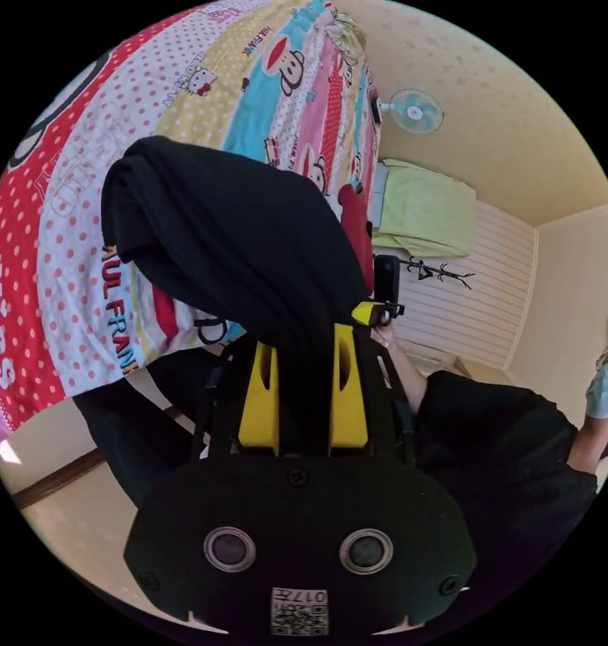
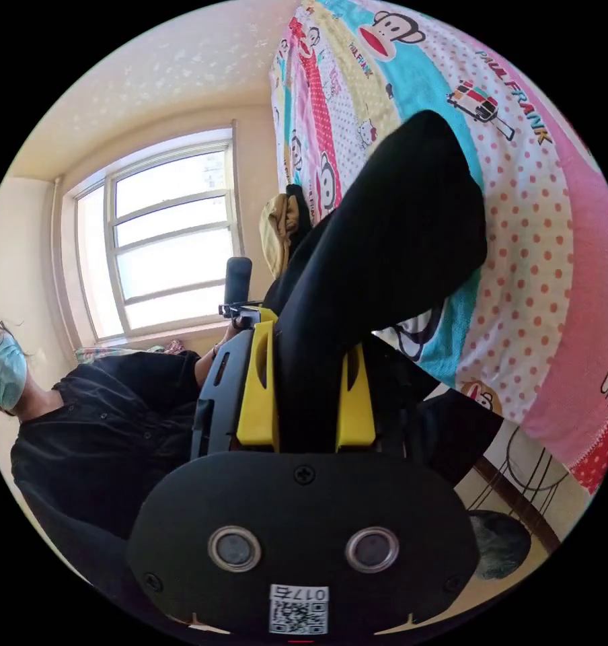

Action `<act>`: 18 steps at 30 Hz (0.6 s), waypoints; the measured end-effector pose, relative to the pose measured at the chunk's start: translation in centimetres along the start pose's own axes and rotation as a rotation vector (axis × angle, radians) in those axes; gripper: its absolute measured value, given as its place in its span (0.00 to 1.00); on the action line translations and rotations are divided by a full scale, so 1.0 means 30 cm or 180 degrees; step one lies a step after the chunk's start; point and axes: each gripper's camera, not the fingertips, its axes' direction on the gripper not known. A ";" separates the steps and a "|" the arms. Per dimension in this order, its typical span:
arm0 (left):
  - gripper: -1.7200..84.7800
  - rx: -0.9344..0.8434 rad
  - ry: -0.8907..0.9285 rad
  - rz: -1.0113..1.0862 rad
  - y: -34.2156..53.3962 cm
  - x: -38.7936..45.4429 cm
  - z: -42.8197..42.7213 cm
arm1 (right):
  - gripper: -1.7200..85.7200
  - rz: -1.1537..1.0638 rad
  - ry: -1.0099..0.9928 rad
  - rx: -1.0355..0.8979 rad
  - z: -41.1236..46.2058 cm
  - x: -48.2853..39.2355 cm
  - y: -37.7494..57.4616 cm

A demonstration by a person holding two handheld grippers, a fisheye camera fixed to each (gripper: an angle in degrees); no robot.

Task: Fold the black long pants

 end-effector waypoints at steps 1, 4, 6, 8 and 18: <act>0.16 -0.0060 -0.0039 0.0163 -0.027 0.109 0.015 | 0.16 -0.0109 0.0020 0.0074 -0.071 -0.071 0.042; 0.16 -0.0280 -0.0084 0.0697 -0.122 0.397 0.096 | 0.16 -0.0440 0.0168 0.0310 -0.287 -0.258 0.156; 0.16 -0.0353 -0.0030 0.1045 -0.181 0.574 0.172 | 0.16 -0.0643 0.0273 0.0523 -0.442 -0.363 0.242; 0.16 -0.0427 -0.0046 0.1531 -0.262 0.812 0.308 | 0.16 -0.0874 0.0549 0.0832 -0.662 -0.496 0.372; 0.16 -0.0688 -0.0290 0.2116 -0.741 1.320 1.210 | 0.17 -0.0374 0.2224 0.1713 -1.465 -0.568 0.725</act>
